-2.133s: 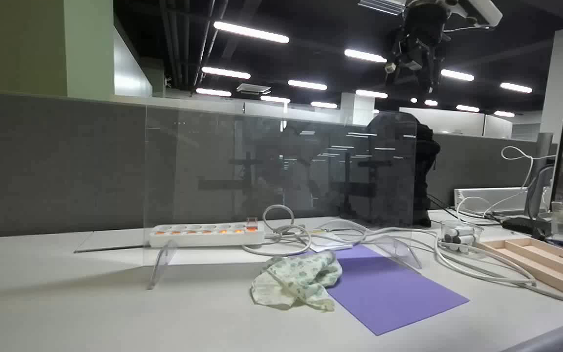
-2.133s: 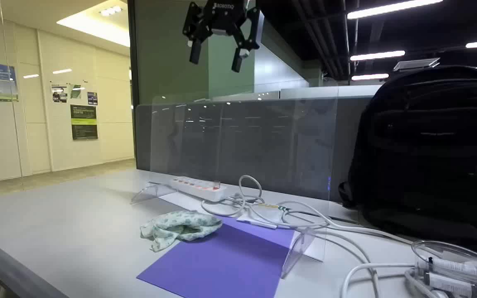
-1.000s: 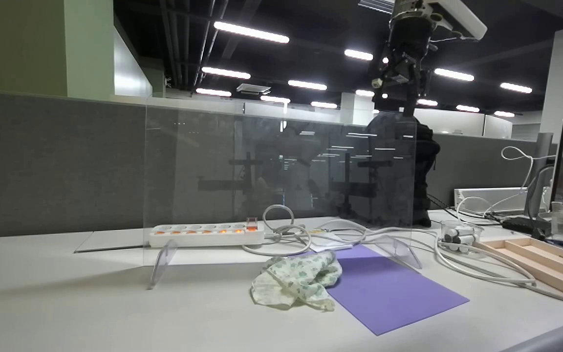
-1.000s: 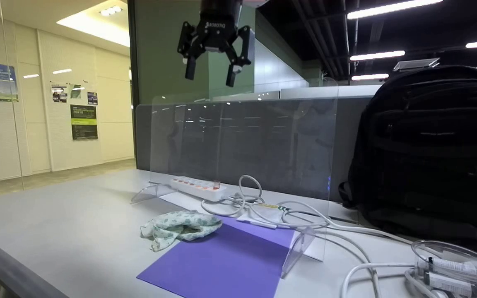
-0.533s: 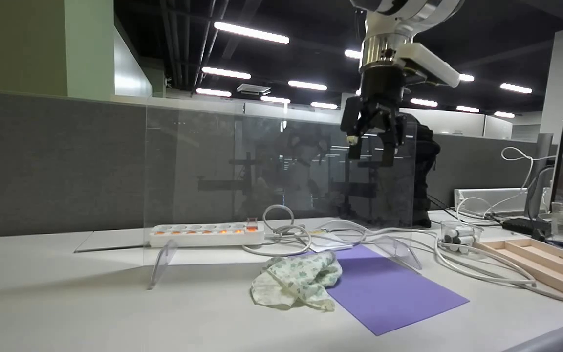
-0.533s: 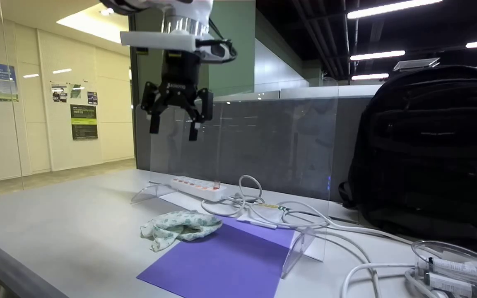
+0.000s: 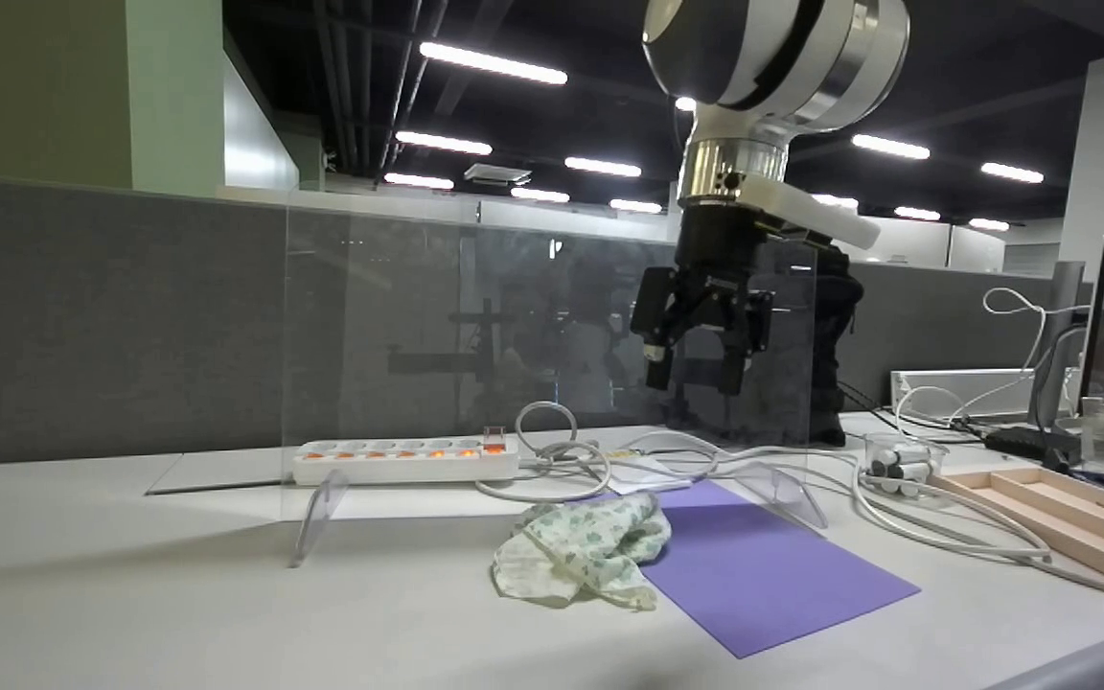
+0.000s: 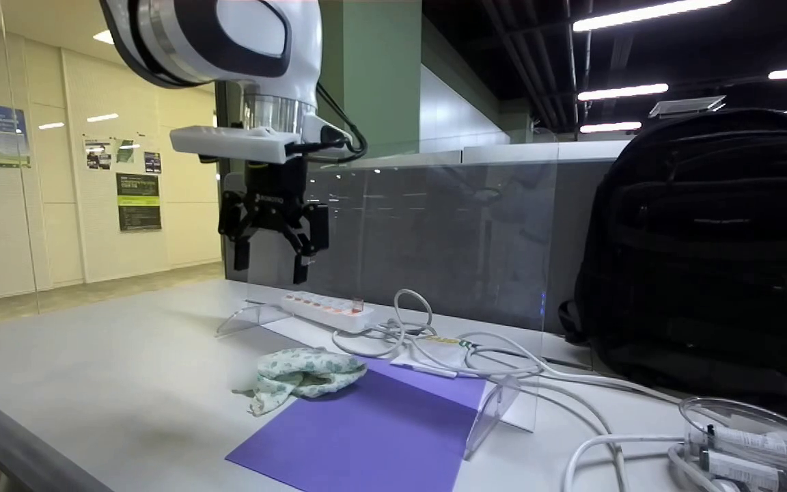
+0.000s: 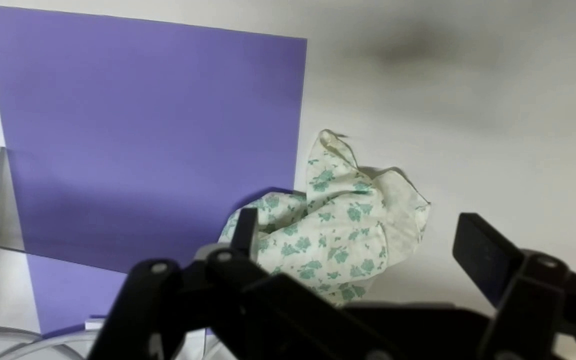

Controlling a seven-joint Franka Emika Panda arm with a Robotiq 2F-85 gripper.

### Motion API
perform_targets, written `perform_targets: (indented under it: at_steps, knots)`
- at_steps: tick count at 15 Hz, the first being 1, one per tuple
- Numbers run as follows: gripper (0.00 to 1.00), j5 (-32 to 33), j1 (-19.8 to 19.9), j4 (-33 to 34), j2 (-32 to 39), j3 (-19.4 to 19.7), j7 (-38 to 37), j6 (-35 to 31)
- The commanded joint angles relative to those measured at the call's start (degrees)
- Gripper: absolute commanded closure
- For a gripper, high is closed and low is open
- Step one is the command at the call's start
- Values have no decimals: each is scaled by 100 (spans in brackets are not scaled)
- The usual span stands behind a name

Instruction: Place the white cloth on top of the glass board

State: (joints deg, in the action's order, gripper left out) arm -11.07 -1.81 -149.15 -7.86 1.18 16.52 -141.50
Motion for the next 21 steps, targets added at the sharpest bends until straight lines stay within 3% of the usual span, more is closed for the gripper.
perform_targets:
  at_steps: [1,7,10,12,17,21]
  knots:
    - [0,5,-18,6,-8,18,-12,9]
    - [0,303,-118,-477,335,-327,-813,-1944]
    - [0,905,-117,-746,699,-535,-1597,-2967]
    - [0,1710,-53,-884,921,-561,-2292,-3401]
    - [0,3919,-344,-724,1177,185,-4284,-3263]
    - [0,4716,-550,-594,1417,413,-5219,-3316]
